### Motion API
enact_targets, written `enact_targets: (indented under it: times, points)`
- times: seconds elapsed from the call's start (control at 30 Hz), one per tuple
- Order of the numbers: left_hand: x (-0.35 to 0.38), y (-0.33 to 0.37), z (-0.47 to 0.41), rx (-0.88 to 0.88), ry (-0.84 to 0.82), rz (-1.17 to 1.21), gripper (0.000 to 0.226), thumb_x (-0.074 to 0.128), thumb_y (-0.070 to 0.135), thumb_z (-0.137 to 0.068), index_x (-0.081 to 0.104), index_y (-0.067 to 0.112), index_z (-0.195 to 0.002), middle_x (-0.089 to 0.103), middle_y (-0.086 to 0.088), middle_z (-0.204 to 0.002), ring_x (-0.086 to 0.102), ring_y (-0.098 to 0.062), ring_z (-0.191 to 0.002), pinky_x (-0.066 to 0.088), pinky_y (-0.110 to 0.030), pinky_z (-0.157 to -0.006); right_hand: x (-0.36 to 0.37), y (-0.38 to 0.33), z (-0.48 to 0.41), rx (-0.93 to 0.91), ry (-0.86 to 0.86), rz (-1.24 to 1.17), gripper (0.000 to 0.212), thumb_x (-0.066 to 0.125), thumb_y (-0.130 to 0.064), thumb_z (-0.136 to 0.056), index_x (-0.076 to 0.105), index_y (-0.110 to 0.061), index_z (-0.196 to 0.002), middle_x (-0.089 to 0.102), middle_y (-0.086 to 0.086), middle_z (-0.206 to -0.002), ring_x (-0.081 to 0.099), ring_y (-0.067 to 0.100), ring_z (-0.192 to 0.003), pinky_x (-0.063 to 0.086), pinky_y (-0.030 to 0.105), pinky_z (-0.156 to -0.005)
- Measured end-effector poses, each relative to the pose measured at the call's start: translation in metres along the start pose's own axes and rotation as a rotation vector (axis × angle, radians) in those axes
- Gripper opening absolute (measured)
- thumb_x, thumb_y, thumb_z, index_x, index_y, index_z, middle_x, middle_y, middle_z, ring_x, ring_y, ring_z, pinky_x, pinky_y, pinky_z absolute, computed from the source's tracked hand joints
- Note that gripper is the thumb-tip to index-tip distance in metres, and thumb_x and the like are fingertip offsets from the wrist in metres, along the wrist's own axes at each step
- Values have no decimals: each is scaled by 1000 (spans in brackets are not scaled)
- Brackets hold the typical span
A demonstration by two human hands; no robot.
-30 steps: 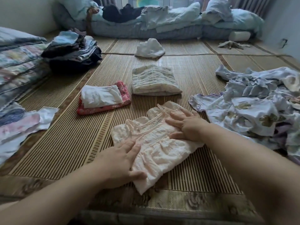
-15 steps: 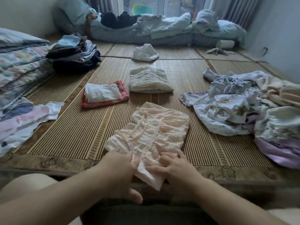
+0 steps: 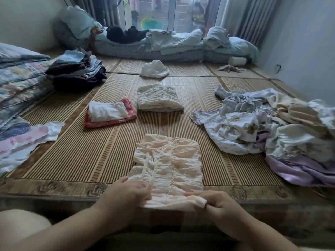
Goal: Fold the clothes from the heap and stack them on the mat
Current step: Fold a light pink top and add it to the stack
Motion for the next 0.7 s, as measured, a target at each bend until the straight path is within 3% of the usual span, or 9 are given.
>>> enact_targets:
  times: [0.07,0.13,0.2,0.27,0.37,0.47,0.57,0.63,0.7]
  points:
    - [-4,-16,-12,-26,-64,93,16,56,25,-91,67,32,-100,70,14,-96,61,6,-84,49,-13,-84,-8,-1,-5,14,73,-165,24,62,-44,-82,75,-25,-72,67,-10,-73,60,4,-71,43,22,-66]
    - [-11,-31,-26,-58,-134,158,14,56,21,-91,67,29,-93,69,13,-89,64,3,-79,54,-16,-73,-19,-4,-15,31,143,-255,50,65,-59,-74,64,-11,-61,53,6,-61,46,19,-58,35,29,-57]
    - [-21,-50,-46,-109,-157,257,18,55,16,-91,68,29,-90,65,19,-93,65,3,-80,55,-16,-69,-34,-11,-32,23,217,-354,73,65,-64,-74,65,8,-76,59,18,-70,54,29,-63,45,34,-57]
    - [-41,-69,-76,-151,-62,257,21,53,15,-90,69,22,-102,65,17,-94,64,-4,-85,54,-19,-72,-58,-16,-53,42,341,-401,54,58,-55,-84,73,-4,-90,70,15,-79,67,27,-71,55,33,-59]
    - [-74,-85,-129,-198,147,216,27,51,17,-91,67,24,-111,61,17,-84,58,-13,-84,40,-19,-74,-96,-3,-95,160,558,-255,41,49,-45,-96,71,-11,-97,70,20,-94,68,31,-89,57,49,-79]
    - [-72,-100,-165,-280,273,323,45,42,21,-96,45,37,-138,57,9,-130,51,-14,-119,35,-16,-94,-125,21,-122,337,728,16,35,47,-38,-98,60,-14,-120,65,10,-116,61,26,-103,50,43,-91]
    - [-40,-104,-177,-477,220,285,51,38,24,-99,27,31,-148,30,0,-155,32,-21,-139,25,-49,-115,-127,36,-125,441,758,228,47,49,-34,-96,42,-19,-140,57,6,-123,54,25,-109,44,35,-87]
    - [-21,-83,-178,-358,184,198,51,35,39,-99,24,35,-148,16,3,-160,9,-20,-147,5,-56,-115,-113,32,-127,360,703,373,47,50,-35,-95,42,-23,-139,54,7,-128,52,20,-105,39,30,-83]
    - [4,-63,-173,-193,99,94,63,19,66,-90,15,40,-148,3,7,-160,-5,-16,-147,-5,-54,-112,-97,30,-125,327,649,470,57,50,-49,-92,39,-22,-141,50,8,-131,49,18,-105,40,30,-84]
Point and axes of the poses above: each hand's wrist, its own z-axis away from the middle knuckle, its own x-axis out of the palm, y = z × x, the point moved 8 cm from there along -z, towards the middle knuckle
